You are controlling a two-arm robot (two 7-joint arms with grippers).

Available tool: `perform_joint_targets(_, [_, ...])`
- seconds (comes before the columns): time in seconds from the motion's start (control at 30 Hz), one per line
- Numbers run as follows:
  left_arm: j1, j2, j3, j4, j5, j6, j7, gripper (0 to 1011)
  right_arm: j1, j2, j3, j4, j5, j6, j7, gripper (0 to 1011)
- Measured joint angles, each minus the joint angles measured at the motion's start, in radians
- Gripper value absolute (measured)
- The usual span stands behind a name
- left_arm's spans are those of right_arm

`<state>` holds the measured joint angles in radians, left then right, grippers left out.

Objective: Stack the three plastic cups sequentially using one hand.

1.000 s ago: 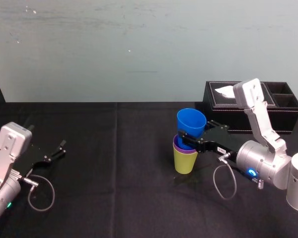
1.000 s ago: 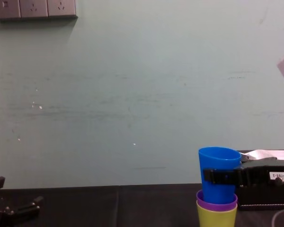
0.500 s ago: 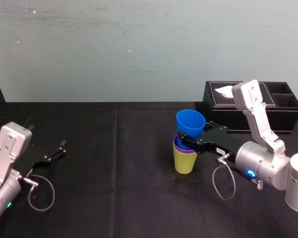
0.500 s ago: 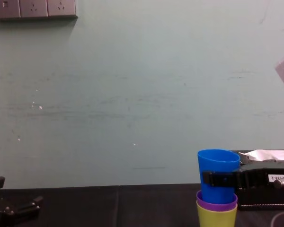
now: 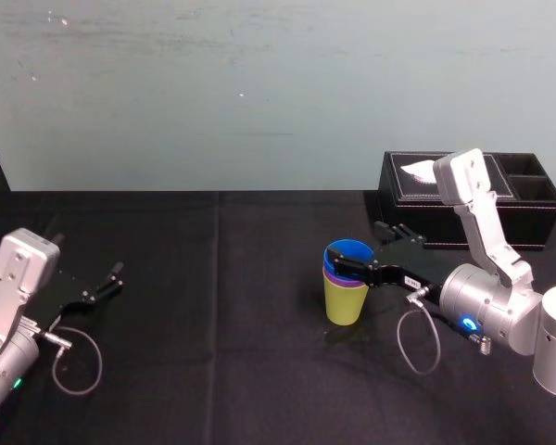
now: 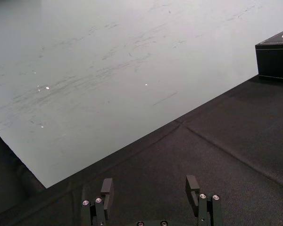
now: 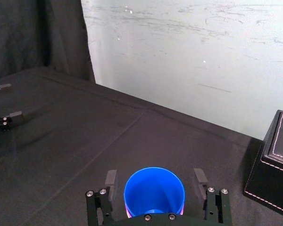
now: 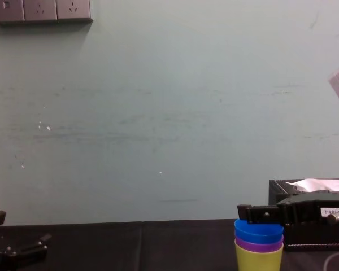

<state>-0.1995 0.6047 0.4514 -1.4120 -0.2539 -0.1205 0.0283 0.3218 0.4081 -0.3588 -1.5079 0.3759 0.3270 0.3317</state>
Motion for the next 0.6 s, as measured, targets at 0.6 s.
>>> perform_joint_targets(0.6, [0.0,0.0,0.0,0.0,0.0,0.0,0.0,1000,-0.095,-0.039,0.087,-0.033,-0.024,-0.202,-0.091,1004])
